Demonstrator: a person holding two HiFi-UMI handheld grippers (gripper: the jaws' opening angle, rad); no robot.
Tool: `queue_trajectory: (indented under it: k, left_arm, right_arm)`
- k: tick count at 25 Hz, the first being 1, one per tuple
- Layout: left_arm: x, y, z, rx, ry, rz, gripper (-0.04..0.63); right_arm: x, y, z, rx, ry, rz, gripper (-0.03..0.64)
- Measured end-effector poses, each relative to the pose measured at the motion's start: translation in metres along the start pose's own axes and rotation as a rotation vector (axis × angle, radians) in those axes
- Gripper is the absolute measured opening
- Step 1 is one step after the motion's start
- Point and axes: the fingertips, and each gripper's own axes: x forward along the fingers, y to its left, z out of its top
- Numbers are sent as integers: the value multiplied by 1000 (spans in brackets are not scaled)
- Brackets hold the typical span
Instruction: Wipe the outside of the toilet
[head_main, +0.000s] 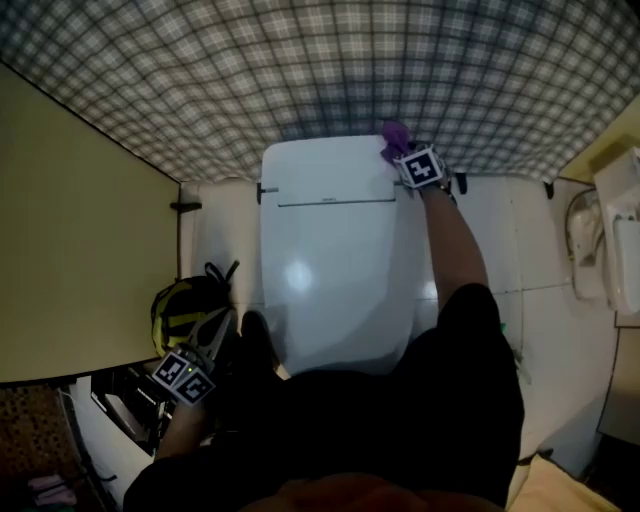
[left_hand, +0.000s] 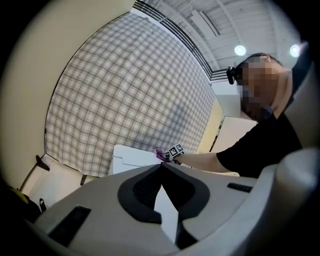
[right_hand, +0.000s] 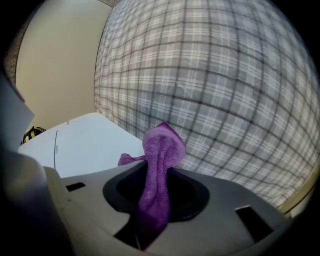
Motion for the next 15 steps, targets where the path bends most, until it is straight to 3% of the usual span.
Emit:
queue_trajectory:
  k: [4, 7, 11, 15]
  left_arm:
    - [11, -12, 0, 11, 8, -22, -8]
    - [10, -19, -1, 15, -17, -34, -8]
    - [-11, -10, 2, 2, -56, -29, -8]
    - [-45, 11, 7, -27, -104, -28, -8]
  right_arm:
    - [-13, -24, -12, 75, -21, -17, 114]
    - [-27, 5, 16, 76, -87, 38, 114]
    - [-35, 139, 74, -78, -183, 227, 114]
    - [-8, 274, 98, -224, -149, 341, 114]
